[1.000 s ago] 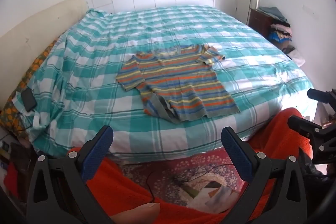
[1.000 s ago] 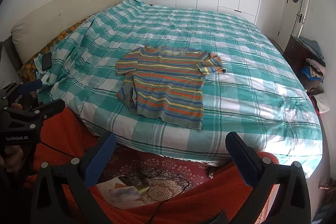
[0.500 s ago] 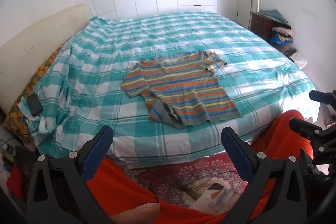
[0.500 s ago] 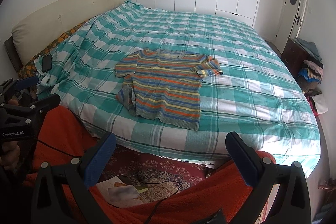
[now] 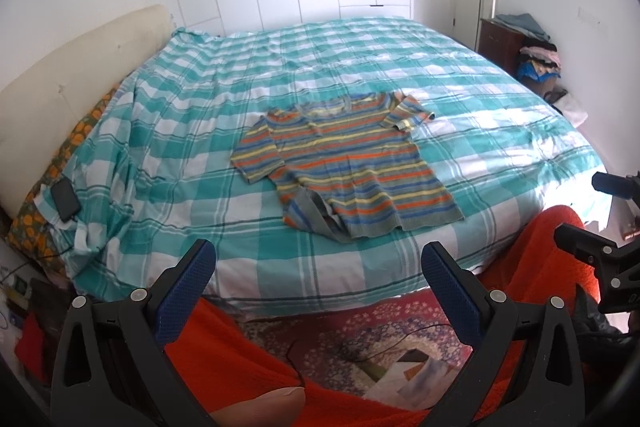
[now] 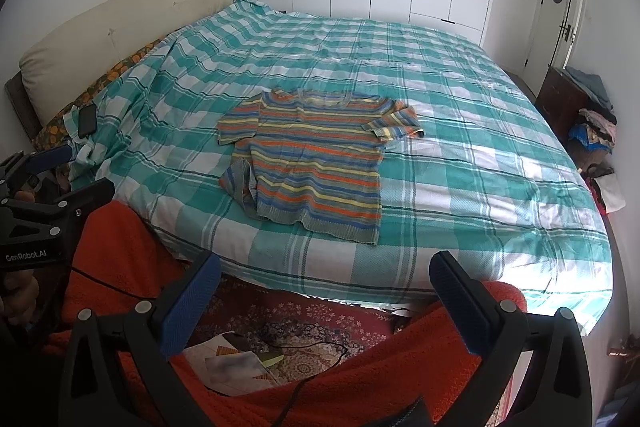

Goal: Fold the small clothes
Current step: 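Move both grippers toward the striped sweater on the bed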

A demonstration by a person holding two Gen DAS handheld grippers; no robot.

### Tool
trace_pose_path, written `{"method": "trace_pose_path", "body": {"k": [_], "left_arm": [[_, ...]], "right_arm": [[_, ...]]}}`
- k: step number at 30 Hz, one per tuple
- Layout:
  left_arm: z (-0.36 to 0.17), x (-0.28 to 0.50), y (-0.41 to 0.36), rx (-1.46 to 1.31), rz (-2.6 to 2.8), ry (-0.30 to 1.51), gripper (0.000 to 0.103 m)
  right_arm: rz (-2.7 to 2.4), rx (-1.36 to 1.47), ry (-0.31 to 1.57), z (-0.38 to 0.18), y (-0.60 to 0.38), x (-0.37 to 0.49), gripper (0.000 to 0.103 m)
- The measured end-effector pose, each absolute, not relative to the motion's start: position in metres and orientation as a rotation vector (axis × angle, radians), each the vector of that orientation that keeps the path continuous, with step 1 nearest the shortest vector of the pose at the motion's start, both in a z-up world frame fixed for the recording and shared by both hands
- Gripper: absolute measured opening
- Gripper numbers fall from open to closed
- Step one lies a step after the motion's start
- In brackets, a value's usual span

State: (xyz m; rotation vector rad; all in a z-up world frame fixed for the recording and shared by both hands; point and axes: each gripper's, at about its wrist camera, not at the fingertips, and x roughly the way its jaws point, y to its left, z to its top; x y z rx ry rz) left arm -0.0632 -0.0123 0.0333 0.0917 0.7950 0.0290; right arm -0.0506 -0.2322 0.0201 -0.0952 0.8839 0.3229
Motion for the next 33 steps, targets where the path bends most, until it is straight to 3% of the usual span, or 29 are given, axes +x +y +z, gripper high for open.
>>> {"method": "trace_pose_path", "body": {"k": [22,33], "left_arm": [[-0.008,-0.006,-0.012,0.102,0.025,0.921,0.103],[-0.057,0.049,-0.019,0.141,0.026,1.064,0.103]], "right_arm": [[0.336,-0.118,1.004,-0.016,-0.219,0.002,0.103],[0.364,-0.094,1.162,-0.078,-0.205,0.063,0.103]]}}
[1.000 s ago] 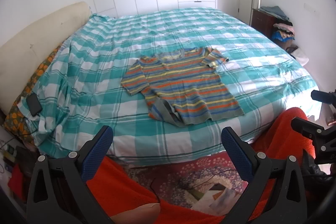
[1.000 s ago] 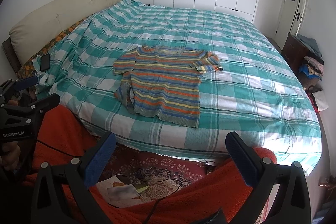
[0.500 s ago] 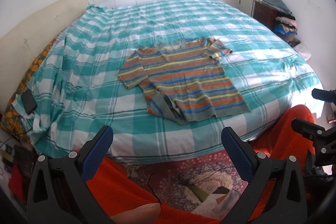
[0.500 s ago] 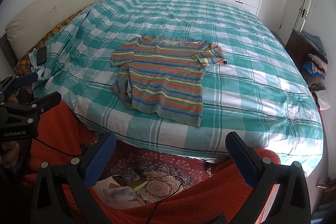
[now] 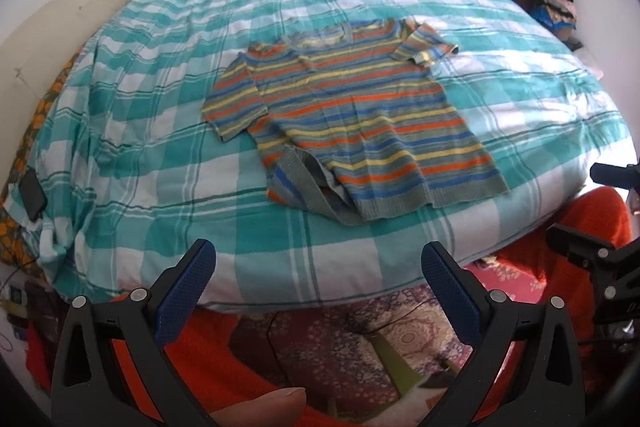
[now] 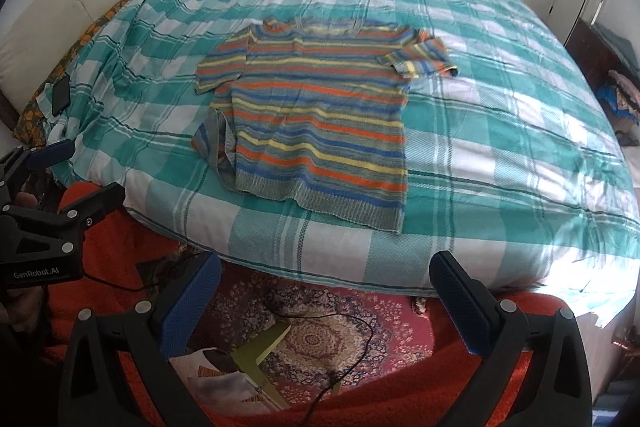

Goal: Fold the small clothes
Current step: 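Move both grippers toward the striped sweater on the bed, then grasp the ribbed sweater hem with the right gripper while the left gripper grasps it too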

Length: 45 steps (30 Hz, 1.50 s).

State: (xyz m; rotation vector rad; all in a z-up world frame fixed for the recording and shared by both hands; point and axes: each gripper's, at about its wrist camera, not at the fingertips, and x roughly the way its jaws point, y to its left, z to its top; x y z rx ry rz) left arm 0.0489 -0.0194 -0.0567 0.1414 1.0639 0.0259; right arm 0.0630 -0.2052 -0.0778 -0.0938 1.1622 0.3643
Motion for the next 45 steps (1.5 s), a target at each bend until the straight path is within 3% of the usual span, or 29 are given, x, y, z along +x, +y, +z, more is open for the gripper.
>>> {"method": "trace_pose_path", "body": {"k": [10,20,45], "left_arm": [[-0.054,0.079,-0.011,0.072,0.031,1.058,0.103],[-0.072,0.052,0.009,-0.038,0.063,1.137,0.103],[-0.062,0.024,0.005,0.0,0.077,1.091,0.103]], "right_arm": [[0.364,-0.109,1.168,-0.089,-0.192,0.09,0.103],[0.367,-0.124,1.134,-0.081,-0.188,0.066,0.103],[0.352,-0.124,1.039,-0.062,-0.199,0.03,0.103]]}}
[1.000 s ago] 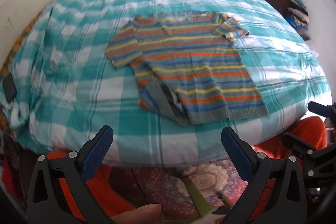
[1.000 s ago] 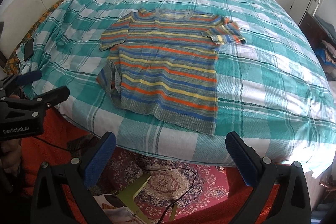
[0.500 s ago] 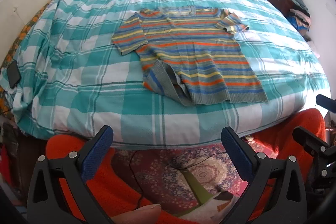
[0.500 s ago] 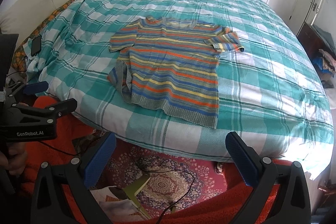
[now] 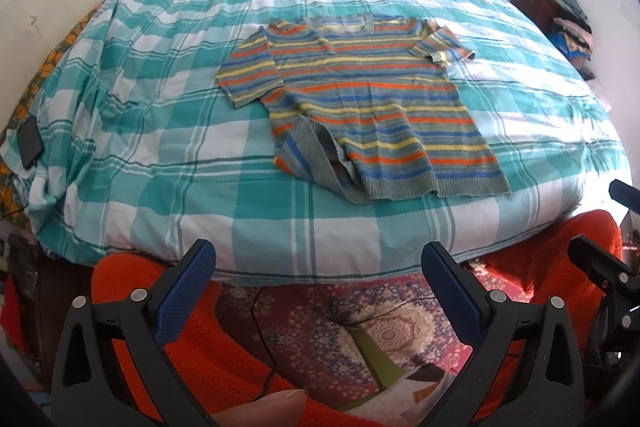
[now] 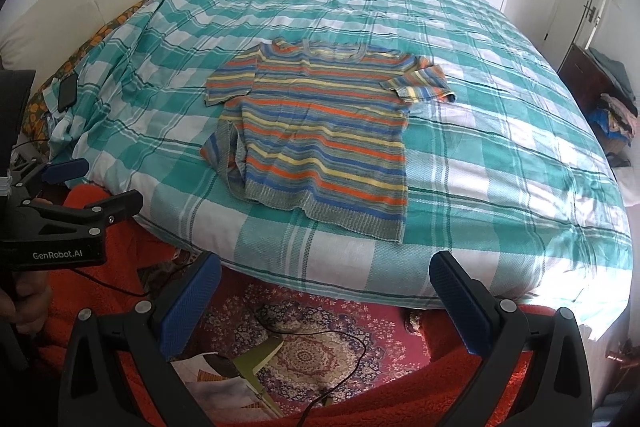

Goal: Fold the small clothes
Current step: 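Grasp the ribbed sweater hem with the right gripper while the left gripper grasps it too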

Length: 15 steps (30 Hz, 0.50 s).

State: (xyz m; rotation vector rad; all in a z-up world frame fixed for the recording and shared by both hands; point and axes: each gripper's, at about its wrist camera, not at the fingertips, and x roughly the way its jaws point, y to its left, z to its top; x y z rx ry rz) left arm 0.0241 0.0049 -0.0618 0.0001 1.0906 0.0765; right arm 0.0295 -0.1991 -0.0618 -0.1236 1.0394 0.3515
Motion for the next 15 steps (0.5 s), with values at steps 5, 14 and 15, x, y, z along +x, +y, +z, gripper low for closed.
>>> {"method": "trace_pose_path", "body": {"k": [5,14,15], "left_arm": [[-0.1,0.039,0.036,-0.049,0.093,1.215,0.101],[-0.119,0.114,0.09,-0.422,-0.118,1.17,0.095],[-0.125,0.13,0.085,-0.382,-0.118,1.159,0.093]], "right_arm": [[0.358,-0.105,1.035,-0.065,-0.2,0.032,0.103],[0.266,-0.03,1.036,-0.089,-0.243,0.059,0.103],[0.253,-0.021,1.044,-0.094,-0.25,0.062,0.103]]}}
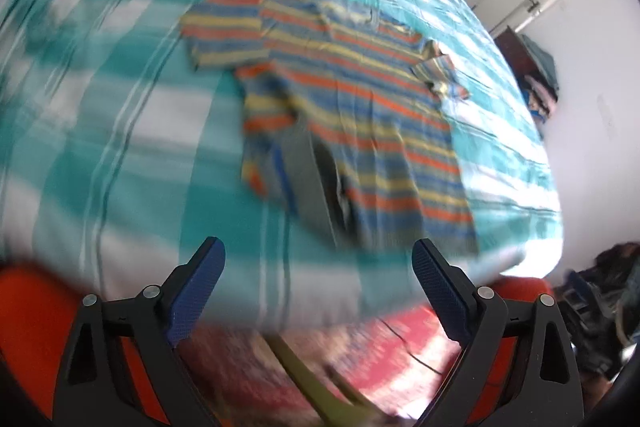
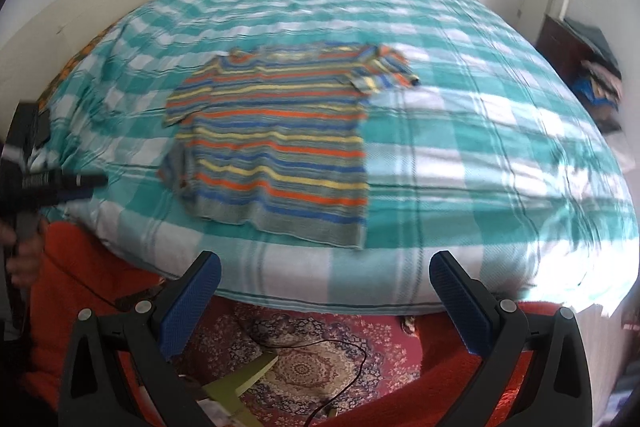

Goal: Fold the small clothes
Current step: 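Grasp the ribbed sweater hem with the right gripper while the left gripper grasps it too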

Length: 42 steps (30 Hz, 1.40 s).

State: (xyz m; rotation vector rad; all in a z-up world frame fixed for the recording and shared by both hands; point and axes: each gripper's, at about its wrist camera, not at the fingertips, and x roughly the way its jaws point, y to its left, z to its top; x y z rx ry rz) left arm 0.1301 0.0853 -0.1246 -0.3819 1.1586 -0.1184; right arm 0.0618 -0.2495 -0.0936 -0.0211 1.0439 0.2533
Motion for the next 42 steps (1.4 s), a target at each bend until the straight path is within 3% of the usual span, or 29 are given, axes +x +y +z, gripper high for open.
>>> {"method": "trace_pose_path", "body": {"k": [1,3,7,8,9,11,17,20,25,26,28,29,30,31,35,37,39,40,41,42], "left_arm": [[-0.132,0.143,0.081,-0.341,-0.126,1.16,0.091],[-0.152,0.169,0.071,-0.285,-0.136,1.2,0.076],[-0.188,0.197,0.058,-0.179,-0.155,1.244,0.074],[-0.196,0.202,0.056,-0.141,-0.135,1.244,0.065],[-0.201,0.203,0.056,-0.135,-0.132,1.248,0.037],[-0.21,0.204,0.059,-0.149,-0.14,1.257,0.002],[-0.18,0.165,0.075,-0.22,-0.168,1.116,0.0],[-0.166,0.127,0.097,-0.284,-0.139,1.073,0.0],[-0.179,0.091,0.109,-0.27,-0.043,1.107,0.005],[-0.183,0.089,0.112,-0.28,-0.039,1.124,0.011],[-0.185,0.088,0.114,-0.308,-0.041,1.125,0.035],[-0.184,0.089,0.116,-0.326,-0.038,1.112,0.056],[-0.183,0.09,0.116,-0.335,-0.043,1.103,0.07],[-0.184,0.094,0.116,-0.344,-0.048,1.089,0.072],[-0.199,0.113,0.12,-0.448,-0.081,1.125,0.069],[-0.213,0.125,0.117,-0.52,-0.115,1.184,0.062],[-0.233,0.142,0.107,-0.542,-0.129,1.274,0.033],[-0.237,0.144,0.103,-0.524,-0.12,1.293,0.016],[-0.239,0.149,0.097,-0.489,-0.105,1.312,0.006],[-0.235,0.15,0.095,-0.471,-0.105,1.309,0.005]], "right_arm": [[0.245,-0.016,1.047,-0.096,-0.254,0.063,0.103],[0.231,-0.006,1.048,-0.099,-0.261,0.063,0.103],[0.196,0.021,1.053,-0.103,-0.278,0.056,0.103],[0.191,0.024,1.057,-0.104,-0.279,0.055,0.103],[0.186,0.032,1.063,-0.106,-0.283,0.054,0.103],[0.188,0.04,1.064,-0.109,-0.288,0.054,0.103],[0.291,0.072,1.037,-0.137,-0.298,0.084,0.103],[0.338,0.101,1.111,-0.178,-0.3,0.114,0.102],[0.393,0.221,1.231,-0.235,-0.298,0.152,0.086],[0.389,0.239,1.234,-0.241,-0.298,0.157,0.086],[0.396,0.283,1.226,-0.246,-0.297,0.164,0.083],[0.405,0.306,1.225,-0.247,-0.297,0.166,0.081],[0.425,0.348,1.229,-0.248,-0.297,0.168,0.078],[0.436,0.368,1.232,-0.249,-0.297,0.168,0.075],[0.479,0.427,1.238,-0.251,-0.298,0.166,0.064],[0.503,0.457,1.244,-0.254,-0.299,0.165,0.056],[0.531,0.483,1.251,-0.257,-0.299,0.167,0.051],[0.549,0.49,1.262,-0.261,-0.295,0.17,0.041],[0.572,0.492,1.28,-0.266,-0.29,0.173,0.032],[0.578,0.481,1.299,-0.27,-0.286,0.176,0.006]]}}
